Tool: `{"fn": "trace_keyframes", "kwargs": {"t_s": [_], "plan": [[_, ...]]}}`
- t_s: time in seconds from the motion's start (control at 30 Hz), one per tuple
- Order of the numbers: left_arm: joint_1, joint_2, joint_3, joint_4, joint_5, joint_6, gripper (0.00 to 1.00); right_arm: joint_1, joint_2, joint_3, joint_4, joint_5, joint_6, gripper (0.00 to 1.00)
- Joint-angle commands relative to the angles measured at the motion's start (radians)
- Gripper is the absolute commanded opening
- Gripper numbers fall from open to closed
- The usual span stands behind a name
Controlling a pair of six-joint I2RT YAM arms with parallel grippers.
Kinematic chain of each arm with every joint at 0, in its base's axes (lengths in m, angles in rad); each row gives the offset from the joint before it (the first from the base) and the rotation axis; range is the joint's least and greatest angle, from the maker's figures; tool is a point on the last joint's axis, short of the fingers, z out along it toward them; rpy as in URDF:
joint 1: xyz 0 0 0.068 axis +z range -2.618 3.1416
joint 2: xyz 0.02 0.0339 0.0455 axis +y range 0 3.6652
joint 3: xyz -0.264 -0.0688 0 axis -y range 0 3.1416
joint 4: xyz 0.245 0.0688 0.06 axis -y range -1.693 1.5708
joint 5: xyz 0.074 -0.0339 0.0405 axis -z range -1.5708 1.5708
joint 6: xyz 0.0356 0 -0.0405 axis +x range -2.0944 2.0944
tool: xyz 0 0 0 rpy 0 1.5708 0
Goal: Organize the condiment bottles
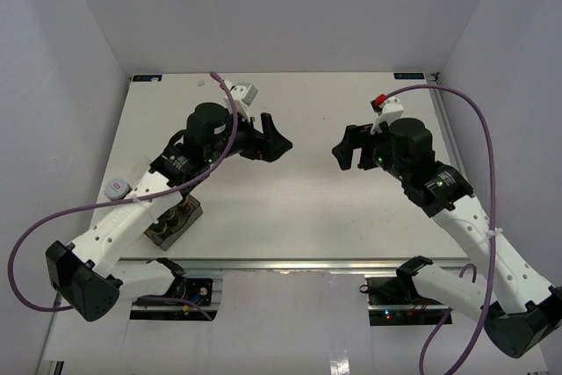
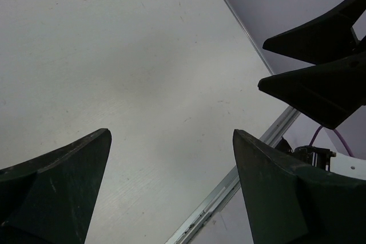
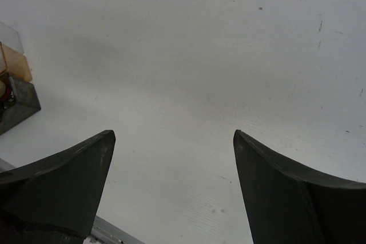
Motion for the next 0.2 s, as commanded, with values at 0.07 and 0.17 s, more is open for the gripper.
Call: {"fn": "trace_keyframes", "kwargs": {"t_s": [0.07, 0.17], "plan": [[-0.003, -0.061, -0.025, 0.027, 0.021, 0.022, 0.98, 0.001, -0.065, 0.034, 0.063, -0.036, 0.008, 0.90], [-0.003, -0.079, -0.038, 0.024, 0.016, 0.023, 0.98, 0.001, -0.074, 0.031, 0.072, -0.046, 0.018, 0.90]]}}
